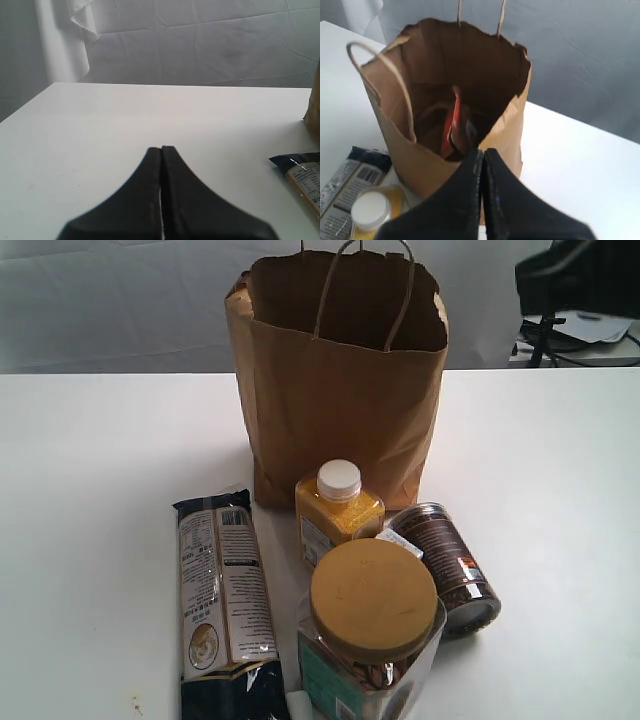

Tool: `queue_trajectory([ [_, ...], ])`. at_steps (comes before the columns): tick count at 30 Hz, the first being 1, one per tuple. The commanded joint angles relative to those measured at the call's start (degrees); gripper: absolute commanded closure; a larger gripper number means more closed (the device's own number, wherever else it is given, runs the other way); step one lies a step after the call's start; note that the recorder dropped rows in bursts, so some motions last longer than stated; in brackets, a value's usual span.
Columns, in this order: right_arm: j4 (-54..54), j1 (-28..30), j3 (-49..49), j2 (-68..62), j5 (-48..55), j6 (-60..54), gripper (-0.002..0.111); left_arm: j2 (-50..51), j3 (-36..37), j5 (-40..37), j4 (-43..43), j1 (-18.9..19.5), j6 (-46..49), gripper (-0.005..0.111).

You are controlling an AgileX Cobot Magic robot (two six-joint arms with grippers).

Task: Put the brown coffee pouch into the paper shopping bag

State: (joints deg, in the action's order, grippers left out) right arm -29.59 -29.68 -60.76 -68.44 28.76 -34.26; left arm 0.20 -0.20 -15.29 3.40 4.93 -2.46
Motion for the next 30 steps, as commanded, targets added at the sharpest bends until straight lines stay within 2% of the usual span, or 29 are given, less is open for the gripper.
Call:
queue_trajectory([
  [1,0.46,-0.08,10.40,5.27,-4.47,1.85,0.108,-0.20,0.20,0.13,0.26,0.19,-0.15,0.107],
  [5,-0.69,-0.08,17.92,9.72,-8.34,1.85,0.108,-0.20,0.20,0.13,0.26,0.19,-0.15,0.107],
  [7,-0.93,-0.08,24.83,12.91,-13.39,1.99,0.108,-0.20,0.20,0.13,0.26,0.19,-0.15,0.107],
  [9,3.71,-0.08,31.47,16.95,-19.43,7.66,0.108,-0.20,0.20,0.13,0.26,0.19,-0.15,0.107],
  [12,15.05,-0.08,42.86,25.73,-33.00,26.15,0.108,-0.20,0.20,0.13,0.26,0.19,-0.15,0.107],
  [14,16.94,-0.08,48.29,30.77,-38.18,27.39,0.108,-0.20,0.20,0.13,0.26,0.19,-0.15,0.107],
  [17,18.13,1.67,52.66,34.20,-38.39,28.07,0.108,-0.20,0.20,0.13,0.26,0.19,-0.15,0.107],
  [19,20.86,4.18,56.92,37.93,-40.33,34.74,0.108,-0.20,0.20,0.13,0.26,0.19,-0.15,0.107],
  [22,23.78,7.35,60.76,43.96,-39.95,36.47,0.108,-0.20,0.20,0.13,0.26,0.19,-0.15,0.107],
  [25,28.38,11.41,60.76,52.68,-34.24,36.60,0.108,-0.20,0.20,0.13,0.26,0.19,-0.15,0.107],
  [30,33.40,14.31,60.76,64.41,-29.28,35.66,0.108,-0.20,0.20,0.13,0.26,0.19,-0.15,0.107],
])
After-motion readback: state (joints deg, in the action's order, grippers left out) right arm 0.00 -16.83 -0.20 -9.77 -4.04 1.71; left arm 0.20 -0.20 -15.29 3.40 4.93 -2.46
